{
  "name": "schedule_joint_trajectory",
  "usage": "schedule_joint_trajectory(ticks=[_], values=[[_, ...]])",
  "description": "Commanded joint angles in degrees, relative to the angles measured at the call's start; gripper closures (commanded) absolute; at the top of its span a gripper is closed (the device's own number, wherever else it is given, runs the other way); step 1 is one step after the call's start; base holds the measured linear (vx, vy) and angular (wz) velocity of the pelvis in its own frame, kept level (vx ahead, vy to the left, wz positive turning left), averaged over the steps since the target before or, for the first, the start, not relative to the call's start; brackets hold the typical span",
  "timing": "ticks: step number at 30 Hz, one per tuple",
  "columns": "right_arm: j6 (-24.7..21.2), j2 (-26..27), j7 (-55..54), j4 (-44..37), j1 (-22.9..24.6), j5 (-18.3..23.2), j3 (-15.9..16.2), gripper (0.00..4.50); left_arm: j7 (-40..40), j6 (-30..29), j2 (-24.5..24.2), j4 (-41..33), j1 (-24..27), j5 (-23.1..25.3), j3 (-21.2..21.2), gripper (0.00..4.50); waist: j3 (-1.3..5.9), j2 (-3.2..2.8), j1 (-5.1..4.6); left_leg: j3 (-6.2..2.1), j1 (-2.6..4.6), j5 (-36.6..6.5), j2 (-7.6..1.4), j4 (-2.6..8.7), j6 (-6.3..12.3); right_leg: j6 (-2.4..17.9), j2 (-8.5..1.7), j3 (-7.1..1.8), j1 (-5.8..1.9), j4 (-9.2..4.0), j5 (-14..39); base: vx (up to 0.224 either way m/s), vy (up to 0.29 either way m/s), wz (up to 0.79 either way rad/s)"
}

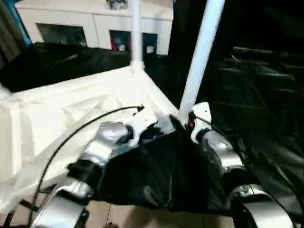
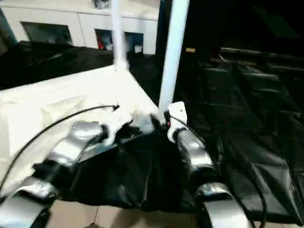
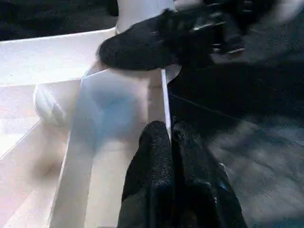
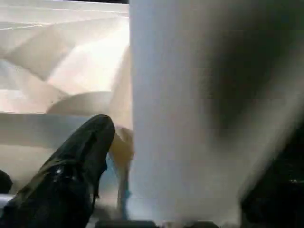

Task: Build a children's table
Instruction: Rotate leg to tighten

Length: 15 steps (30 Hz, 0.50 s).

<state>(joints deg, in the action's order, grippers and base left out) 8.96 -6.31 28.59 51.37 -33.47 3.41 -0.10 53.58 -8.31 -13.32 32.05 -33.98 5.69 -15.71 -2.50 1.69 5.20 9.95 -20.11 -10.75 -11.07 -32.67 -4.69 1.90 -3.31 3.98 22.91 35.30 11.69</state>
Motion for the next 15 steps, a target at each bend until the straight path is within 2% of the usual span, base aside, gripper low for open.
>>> schedule_joint_trajectory(ticks=[1, 5, 7, 10, 12, 15], values=[[0.5, -1.3, 4.9, -2.3, 0.8, 0.4, 1.4, 0.61, 3.5, 1.0, -0.6, -0.8, 1.2, -1.1, -1.6, 4.50, 3.26, -0.07, 0.10, -0.40, -0.03, -6.1, -2.40, 3.02, 5.26, 13.4, -5.10, -3.20, -3.59, -3.47, 0.0, 0.000, 0.000, 0.00], [0.7, -3.7, 12.3, -5.3, 2.2, 1.6, 2.1, 0.61, 6.4, 2.0, -2.9, -2.0, 1.8, -1.6, -1.6, 4.50, 3.26, -0.04, 0.05, -0.42, 0.00, -6.8, -2.41, 3.04, 5.14, 13.2, -5.13, -3.22, -3.60, -3.59, 1.5, 0.000, 0.000, 0.00], [-0.5, -6.1, 18.3, -7.2, 3.2, 2.2, 3.6, 0.61, 8.2, 2.6, -4.6, -2.5, 2.3, -2.0, -1.8, 4.50, 3.26, -0.02, 0.10, -0.46, -0.03, -6.9, -2.43, 3.01, 5.26, 13.2, -5.09, -3.19, -3.69, -3.60, 1.8, 0.000, 0.000, 0.00], [-1.2, -7.4, 21.0, -8.2, 3.7, 3.0, 3.8, 0.95, 9.1, 2.7, -5.5, -2.9, 2.6, -2.2, -1.7, 4.50, 3.29, -0.02, 0.14, -0.40, -0.01, -6.2, -2.38, 2.95, 5.44, 13.3, -5.01, -3.20, -3.65, -3.52, 1.1, 0.000, 0.000, 0.00], [-1.7, -7.9, 22.3, -8.7, 3.9, 3.7, 3.5, 0.98, 9.7, 2.8, -6.1, -3.1, 2.8, -2.3, -1.7, 4.50, 3.28, 0.02, 0.24, -0.39, -0.07, -6.0, -2.38, 2.93, 5.64, 13.4, -5.00, -3.18, -3.68, -3.50, 1.0, 0.000, 0.000, 0.00], [-2.6, -8.4, 24.3, -9.7, 4.2, 4.4, 3.3, 1.29, 10.4, 3.0, -6.8, -3.2, 3.1, -2.3, -1.6, 4.50, 3.27, -0.07, 0.26, -0.42, -0.05, -6.6, -2.42, 2.95, 5.28, 13.4, -4.99, -3.11, -3.60, -3.63, 2.3, 0.000, 0.000, 0.00]])
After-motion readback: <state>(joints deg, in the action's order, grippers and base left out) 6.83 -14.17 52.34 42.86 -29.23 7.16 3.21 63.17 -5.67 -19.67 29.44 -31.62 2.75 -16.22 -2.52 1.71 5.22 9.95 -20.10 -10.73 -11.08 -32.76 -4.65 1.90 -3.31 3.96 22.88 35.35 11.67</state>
